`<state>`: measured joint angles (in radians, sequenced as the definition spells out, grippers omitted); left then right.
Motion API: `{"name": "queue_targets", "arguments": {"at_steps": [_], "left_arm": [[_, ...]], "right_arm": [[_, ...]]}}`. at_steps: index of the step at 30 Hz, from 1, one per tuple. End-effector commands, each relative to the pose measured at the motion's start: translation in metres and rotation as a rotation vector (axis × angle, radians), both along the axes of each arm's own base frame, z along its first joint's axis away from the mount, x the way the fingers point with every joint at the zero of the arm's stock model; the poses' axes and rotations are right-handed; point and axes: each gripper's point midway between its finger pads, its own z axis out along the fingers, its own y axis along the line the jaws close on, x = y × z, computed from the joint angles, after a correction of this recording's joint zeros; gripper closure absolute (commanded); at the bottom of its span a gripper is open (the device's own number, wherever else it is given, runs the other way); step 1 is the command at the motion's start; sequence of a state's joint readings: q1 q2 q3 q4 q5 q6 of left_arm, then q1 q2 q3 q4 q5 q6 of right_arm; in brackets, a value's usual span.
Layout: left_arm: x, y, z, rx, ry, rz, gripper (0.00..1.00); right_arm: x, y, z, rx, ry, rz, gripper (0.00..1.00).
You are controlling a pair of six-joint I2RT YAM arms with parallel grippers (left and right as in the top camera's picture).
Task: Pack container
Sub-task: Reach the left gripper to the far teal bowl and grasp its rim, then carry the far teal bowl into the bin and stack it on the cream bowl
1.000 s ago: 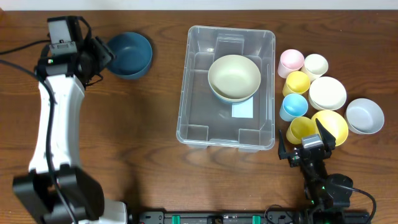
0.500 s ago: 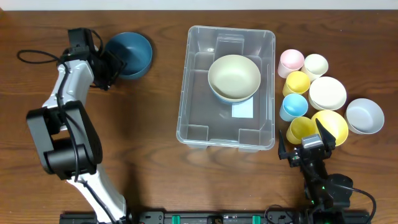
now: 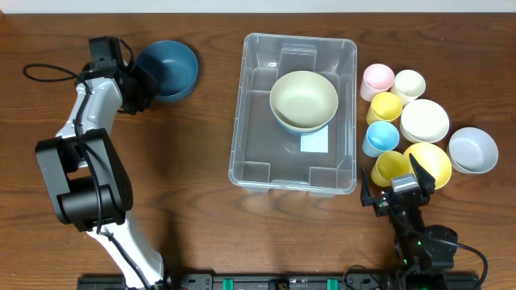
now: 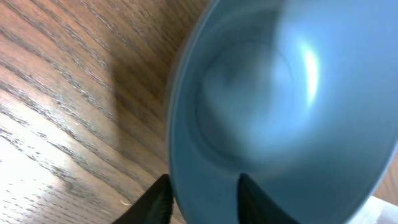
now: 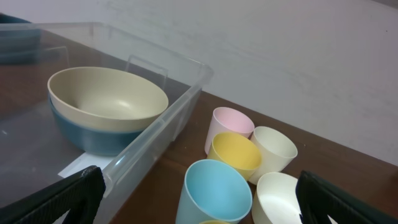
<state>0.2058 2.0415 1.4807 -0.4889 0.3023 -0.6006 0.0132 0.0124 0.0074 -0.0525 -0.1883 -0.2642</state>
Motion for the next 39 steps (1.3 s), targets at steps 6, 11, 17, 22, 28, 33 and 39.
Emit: {"name": "queue_targets", "arguments": {"at_steps": [6,11,17,22,28,33,39], "left_arm": [[0.001,0.004,-0.002,0.019,0.007,0.005,0.80],[-0.001,0.004,-0.003,0.019,0.017,0.006,0.78],[-0.008,0.011,-0.011,0.062,0.054,0.019,0.69],[-0.008,0.011,-0.011,0.063,0.055,0.020,0.93],[-0.008,0.011,-0.011,0.063,0.056,0.019,0.94],[-0.008,0.012,-0.009,0.064,0.050,0.020,0.94],[-0.003,0.021,0.042,0.091,-0.060,0.031,0.94]], "right_arm": [[0.000,0.000,-0.001,0.017,0.004,0.002,0.01],[0.000,0.000,-0.001,0.017,0.004,0.002,0.01],[0.000,0.000,-0.001,0.017,0.004,0.002,0.01],[0.000,0.000,-0.001,0.017,0.004,0.002,0.01],[0.000,0.000,-0.001,0.017,0.004,0.002,0.01],[0.000,0.000,-0.001,0.017,0.004,0.002,0.01],[0.000,0.000,-0.001,0.017,0.004,0.002,0.01]]}}
